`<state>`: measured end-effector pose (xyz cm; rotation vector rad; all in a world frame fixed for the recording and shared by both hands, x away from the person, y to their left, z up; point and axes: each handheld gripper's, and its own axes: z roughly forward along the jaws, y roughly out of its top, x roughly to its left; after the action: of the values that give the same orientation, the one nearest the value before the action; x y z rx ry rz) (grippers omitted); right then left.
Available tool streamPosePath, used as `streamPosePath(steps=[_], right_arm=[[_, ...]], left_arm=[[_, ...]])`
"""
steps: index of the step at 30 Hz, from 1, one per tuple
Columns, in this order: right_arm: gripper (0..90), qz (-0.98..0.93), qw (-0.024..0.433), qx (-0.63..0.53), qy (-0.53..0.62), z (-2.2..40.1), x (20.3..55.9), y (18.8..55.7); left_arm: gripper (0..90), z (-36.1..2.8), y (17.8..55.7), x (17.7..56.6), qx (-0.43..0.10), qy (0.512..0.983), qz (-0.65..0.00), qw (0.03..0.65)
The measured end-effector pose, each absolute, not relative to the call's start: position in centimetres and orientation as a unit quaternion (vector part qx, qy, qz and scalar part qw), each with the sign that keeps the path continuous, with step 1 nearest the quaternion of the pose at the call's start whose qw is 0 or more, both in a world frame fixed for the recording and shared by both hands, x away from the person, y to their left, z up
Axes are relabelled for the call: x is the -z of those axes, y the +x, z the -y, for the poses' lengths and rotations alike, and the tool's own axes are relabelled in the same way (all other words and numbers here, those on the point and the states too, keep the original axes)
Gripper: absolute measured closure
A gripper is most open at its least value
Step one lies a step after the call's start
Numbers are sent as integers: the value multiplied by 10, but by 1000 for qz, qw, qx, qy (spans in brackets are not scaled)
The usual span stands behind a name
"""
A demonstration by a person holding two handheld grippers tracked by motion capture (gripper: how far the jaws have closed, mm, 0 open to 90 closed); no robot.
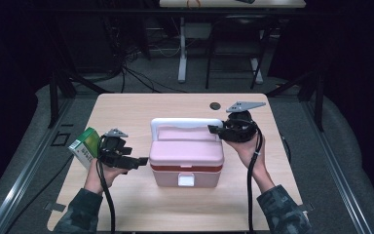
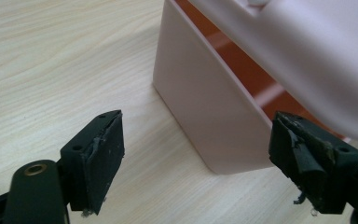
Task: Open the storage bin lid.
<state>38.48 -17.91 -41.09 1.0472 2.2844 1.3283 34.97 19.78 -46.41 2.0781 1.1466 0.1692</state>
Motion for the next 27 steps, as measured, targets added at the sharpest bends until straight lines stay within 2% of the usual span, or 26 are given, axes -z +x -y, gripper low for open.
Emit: streamPosePath(steps=[12, 23, 27], right_arm=[[684, -793, 149, -458, 373, 178, 402, 389], [685, -791, 155, -459, 374, 179, 400, 392], [687, -792, 161, -456, 372, 178, 399, 394]], left_arm=[[254, -185, 338, 466, -70, 810, -429, 394], [576, -169, 335, 477, -56, 808, -421, 409], [605, -166, 334, 478, -57, 803, -429, 409]])
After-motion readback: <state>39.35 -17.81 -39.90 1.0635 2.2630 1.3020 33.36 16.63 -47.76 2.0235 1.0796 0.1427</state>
